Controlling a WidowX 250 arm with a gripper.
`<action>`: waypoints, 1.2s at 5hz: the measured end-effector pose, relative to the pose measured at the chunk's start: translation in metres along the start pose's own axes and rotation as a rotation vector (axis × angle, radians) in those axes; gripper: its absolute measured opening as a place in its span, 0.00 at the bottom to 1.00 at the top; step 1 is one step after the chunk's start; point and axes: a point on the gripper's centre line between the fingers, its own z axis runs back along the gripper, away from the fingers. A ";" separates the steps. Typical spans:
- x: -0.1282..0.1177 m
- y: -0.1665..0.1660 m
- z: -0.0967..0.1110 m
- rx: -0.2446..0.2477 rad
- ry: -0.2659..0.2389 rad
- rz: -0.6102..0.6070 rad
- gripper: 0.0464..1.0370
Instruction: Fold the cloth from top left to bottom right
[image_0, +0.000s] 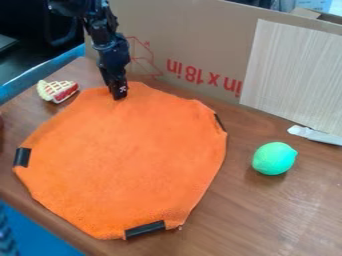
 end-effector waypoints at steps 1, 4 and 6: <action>0.001 0.000 -0.003 -0.001 0.002 0.000 0.51; 0.002 0.012 0.000 -0.061 -0.048 0.038 0.03; -0.010 -0.011 0.031 -0.020 -0.111 -0.012 0.02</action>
